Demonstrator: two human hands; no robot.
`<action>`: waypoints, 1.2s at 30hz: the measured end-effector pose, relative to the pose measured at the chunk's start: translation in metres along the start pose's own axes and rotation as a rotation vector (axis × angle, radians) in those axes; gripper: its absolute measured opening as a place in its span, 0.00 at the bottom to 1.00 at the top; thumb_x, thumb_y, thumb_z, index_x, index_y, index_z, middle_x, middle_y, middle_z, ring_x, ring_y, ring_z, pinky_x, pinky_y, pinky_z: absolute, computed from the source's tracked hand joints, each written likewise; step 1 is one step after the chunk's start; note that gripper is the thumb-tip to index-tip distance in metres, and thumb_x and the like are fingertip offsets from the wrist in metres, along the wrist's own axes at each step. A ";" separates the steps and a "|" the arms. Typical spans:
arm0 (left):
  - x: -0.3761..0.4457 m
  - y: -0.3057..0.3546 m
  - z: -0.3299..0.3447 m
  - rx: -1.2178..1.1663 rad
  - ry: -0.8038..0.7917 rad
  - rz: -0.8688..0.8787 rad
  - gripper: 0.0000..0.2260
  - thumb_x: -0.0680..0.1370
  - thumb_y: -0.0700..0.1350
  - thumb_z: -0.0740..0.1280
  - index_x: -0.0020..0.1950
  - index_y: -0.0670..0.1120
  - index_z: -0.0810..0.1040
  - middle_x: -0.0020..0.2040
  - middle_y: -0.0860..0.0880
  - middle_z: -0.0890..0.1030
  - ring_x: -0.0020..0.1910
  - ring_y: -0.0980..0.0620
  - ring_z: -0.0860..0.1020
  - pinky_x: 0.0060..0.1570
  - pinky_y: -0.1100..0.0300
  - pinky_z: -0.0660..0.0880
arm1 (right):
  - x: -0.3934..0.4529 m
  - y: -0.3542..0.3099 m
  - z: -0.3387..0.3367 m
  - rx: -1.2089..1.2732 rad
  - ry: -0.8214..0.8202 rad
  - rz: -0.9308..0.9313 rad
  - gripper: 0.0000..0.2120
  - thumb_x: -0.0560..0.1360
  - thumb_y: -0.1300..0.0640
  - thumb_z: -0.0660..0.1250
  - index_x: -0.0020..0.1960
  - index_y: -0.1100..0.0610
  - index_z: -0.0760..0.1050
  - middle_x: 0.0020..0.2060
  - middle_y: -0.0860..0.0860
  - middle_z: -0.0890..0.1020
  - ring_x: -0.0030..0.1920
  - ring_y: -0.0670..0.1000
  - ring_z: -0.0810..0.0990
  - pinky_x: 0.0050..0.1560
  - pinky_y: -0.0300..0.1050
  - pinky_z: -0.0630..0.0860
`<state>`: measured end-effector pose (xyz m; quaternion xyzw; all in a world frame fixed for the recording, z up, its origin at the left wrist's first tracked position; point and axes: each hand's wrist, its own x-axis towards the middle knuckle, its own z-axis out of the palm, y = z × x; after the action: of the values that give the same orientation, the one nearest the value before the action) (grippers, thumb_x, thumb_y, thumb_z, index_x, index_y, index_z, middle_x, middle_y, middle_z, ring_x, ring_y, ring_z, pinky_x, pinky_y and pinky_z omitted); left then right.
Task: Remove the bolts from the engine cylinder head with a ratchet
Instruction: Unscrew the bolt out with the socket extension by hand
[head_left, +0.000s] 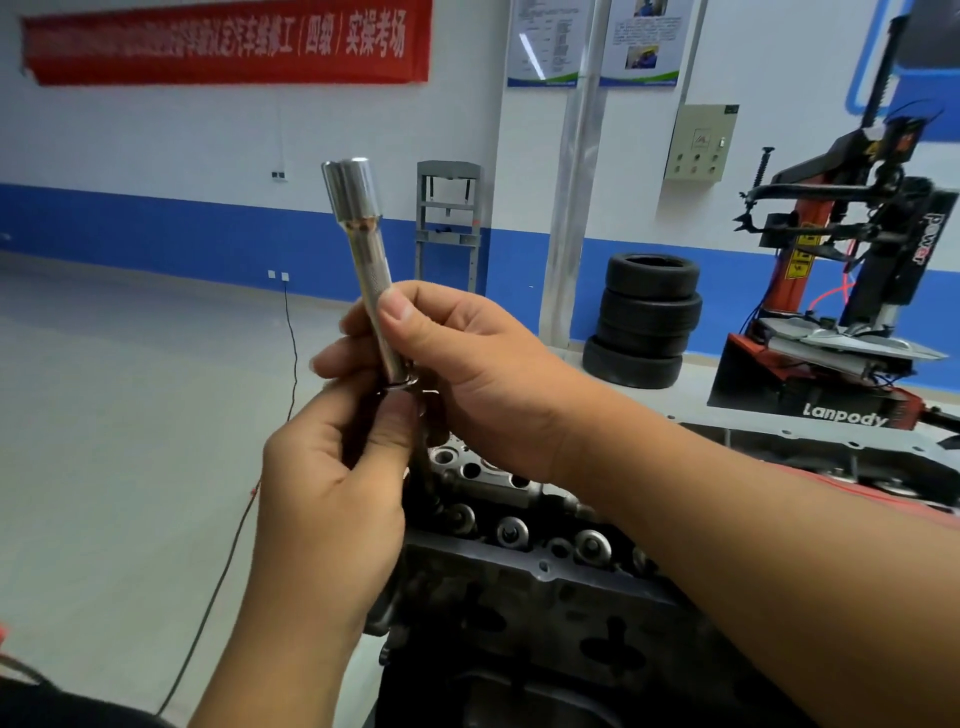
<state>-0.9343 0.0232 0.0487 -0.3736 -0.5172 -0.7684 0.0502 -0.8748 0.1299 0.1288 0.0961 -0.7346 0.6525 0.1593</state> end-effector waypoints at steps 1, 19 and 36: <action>0.000 0.000 0.000 -0.014 -0.009 -0.011 0.12 0.79 0.51 0.67 0.58 0.65 0.84 0.51 0.55 0.88 0.53 0.51 0.87 0.58 0.46 0.80 | 0.000 -0.001 0.000 0.012 -0.008 0.013 0.13 0.87 0.52 0.58 0.56 0.57 0.78 0.50 0.55 0.86 0.49 0.51 0.84 0.49 0.50 0.81; 0.000 -0.001 0.000 0.030 0.083 0.015 0.12 0.68 0.50 0.80 0.48 0.61 0.85 0.42 0.57 0.87 0.42 0.58 0.86 0.42 0.64 0.83 | -0.001 0.000 0.001 0.067 -0.009 0.002 0.06 0.83 0.53 0.65 0.55 0.56 0.74 0.52 0.60 0.85 0.54 0.59 0.84 0.65 0.67 0.76; 0.001 0.005 -0.002 -0.050 -0.085 -0.028 0.08 0.74 0.57 0.75 0.53 0.59 0.86 0.48 0.52 0.88 0.49 0.54 0.86 0.53 0.55 0.81 | -0.001 -0.003 -0.003 -0.041 0.080 -0.006 0.11 0.85 0.51 0.63 0.50 0.58 0.76 0.49 0.55 0.87 0.53 0.54 0.86 0.52 0.54 0.84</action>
<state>-0.9337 0.0193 0.0532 -0.3997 -0.5049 -0.7650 0.0080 -0.8730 0.1322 0.1318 0.0688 -0.7405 0.6402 0.1924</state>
